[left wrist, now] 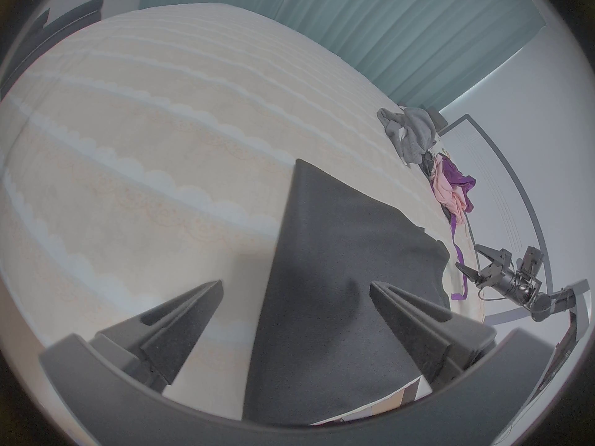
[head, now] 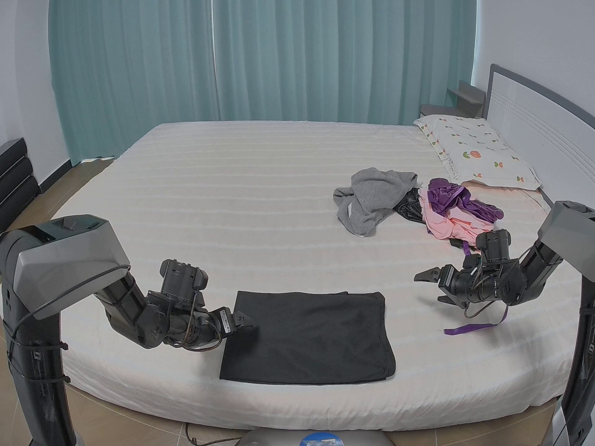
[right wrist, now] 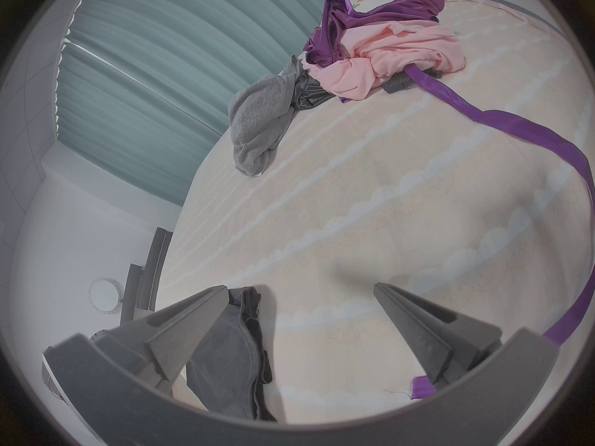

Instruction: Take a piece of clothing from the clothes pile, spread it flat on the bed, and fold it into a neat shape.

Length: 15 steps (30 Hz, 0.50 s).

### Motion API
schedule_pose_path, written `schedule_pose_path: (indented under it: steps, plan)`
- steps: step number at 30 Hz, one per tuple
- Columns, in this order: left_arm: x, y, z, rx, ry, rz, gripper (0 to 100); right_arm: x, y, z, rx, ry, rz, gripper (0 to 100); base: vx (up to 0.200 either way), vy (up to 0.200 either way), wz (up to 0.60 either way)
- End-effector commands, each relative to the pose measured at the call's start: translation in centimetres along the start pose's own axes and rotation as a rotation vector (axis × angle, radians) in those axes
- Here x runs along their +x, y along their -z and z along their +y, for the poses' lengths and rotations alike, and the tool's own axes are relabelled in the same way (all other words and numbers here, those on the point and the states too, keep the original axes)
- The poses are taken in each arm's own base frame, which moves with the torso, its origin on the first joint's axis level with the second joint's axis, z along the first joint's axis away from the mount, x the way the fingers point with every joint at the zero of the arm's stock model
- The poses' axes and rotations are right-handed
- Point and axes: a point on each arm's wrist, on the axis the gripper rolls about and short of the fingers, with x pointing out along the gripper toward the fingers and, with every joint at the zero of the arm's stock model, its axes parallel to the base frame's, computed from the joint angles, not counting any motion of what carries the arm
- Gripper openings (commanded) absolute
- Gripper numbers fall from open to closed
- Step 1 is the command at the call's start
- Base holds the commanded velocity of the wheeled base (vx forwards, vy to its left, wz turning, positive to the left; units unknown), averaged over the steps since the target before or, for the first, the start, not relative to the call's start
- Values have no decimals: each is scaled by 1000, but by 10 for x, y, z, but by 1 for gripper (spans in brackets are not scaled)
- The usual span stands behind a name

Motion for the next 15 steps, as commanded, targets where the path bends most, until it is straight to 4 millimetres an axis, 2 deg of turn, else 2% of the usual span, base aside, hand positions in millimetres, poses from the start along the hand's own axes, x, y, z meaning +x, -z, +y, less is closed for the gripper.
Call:
schedule_pose_path:
  steps: [1, 4, 6, 14, 15]
  plan:
    - [10, 1, -2, 5, 4, 7, 100, 0, 0, 0, -1, -1, 1, 100, 0, 0, 0]
    - [16, -4, -7, 3, 16, -7, 100, 1, 1, 0, 0, 0, 2, 100, 0, 0, 0]
    - [21, 1, -10, 17, 10, 4, 100, 1, 1, 0, 0, 0, 2, 100, 0, 0, 0]
    - [23, 1, -10, 17, -6, -25, 100, 1, 1, 0, 0, 0, 2, 100, 0, 0, 0]
    - [23, 2, -10, 18, -3, -29, 0, 1, 1, 0, 0, 0, 2, 100, 0, 0, 0]
